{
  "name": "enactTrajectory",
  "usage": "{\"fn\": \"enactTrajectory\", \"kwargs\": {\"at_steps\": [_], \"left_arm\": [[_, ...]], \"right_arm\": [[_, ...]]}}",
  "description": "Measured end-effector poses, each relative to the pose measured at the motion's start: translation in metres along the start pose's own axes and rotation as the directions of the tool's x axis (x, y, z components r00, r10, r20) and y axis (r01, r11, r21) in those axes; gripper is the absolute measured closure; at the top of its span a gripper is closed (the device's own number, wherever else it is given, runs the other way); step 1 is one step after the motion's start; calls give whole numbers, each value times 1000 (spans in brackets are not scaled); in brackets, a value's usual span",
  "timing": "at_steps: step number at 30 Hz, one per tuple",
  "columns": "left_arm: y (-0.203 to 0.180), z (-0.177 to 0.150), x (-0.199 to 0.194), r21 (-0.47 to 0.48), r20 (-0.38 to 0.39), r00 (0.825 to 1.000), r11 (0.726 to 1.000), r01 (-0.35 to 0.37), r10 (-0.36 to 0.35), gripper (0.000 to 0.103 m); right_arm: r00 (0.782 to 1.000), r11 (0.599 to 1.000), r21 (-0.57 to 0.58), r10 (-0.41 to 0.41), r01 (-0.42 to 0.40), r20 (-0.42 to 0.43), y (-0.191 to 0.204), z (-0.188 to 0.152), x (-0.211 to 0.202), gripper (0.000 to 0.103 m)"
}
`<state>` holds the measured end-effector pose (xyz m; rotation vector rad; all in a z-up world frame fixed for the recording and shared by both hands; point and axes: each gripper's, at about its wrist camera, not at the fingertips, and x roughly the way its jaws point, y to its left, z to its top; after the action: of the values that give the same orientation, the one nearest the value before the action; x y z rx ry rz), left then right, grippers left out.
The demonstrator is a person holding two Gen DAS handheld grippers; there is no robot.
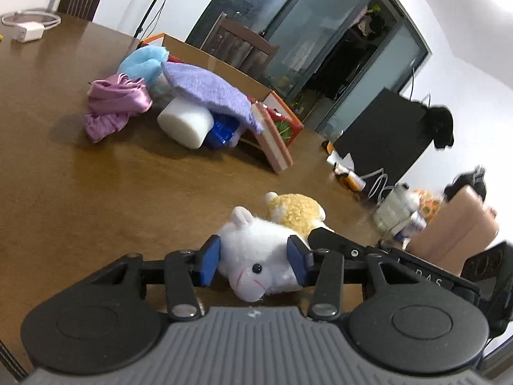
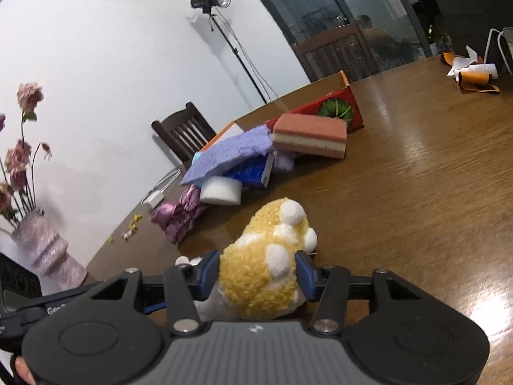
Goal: Organize soft objects
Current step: 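Carry the plush sheep into the cardboard box and open both grippers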
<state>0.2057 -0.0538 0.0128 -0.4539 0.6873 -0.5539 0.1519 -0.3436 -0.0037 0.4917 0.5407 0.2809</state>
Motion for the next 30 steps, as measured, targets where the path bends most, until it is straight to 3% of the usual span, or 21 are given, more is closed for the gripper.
{"fn": "enactTrajectory", "kwargs": {"at_steps": [4, 6, 9, 13, 17, 22, 26, 30], "left_arm": [[-25, 57, 12, 80, 89, 995, 996, 26, -34, 57], [-35, 100, 29, 110, 108, 992, 993, 46, -58, 58], [-38, 167, 77, 101, 73, 993, 991, 90, -97, 57], [-35, 223, 148, 87, 20, 998, 994, 61, -63, 58], [-17, 243, 212, 26, -57, 998, 999, 18, -17, 58], [-1, 235, 255, 29, -135, 991, 1000, -3, 7, 57], [-11, 234, 247, 131, -131, 991, 991, 6, 11, 52], [-22, 240, 210, 193, -70, 997, 981, -10, 24, 47]], "right_arm": [[997, 999, -41, 24, -21, 74, 5, 41, 3, 55], [989, 994, -103, 52, -38, 135, 10, 81, 12, 56], [977, 989, -143, 70, -42, 201, 4, 145, 41, 56], [982, 995, -97, 38, -20, 186, -24, 215, 98, 55], [993, 999, -43, -24, 29, 112, -59, 251, 162, 56], [991, 991, -30, -126, 128, 51, -85, 248, 206, 52], [989, 989, -49, -135, 138, 56, -95, 235, 213, 56], [980, 980, -84, -170, 179, 103, -83, 237, 198, 44]]}}
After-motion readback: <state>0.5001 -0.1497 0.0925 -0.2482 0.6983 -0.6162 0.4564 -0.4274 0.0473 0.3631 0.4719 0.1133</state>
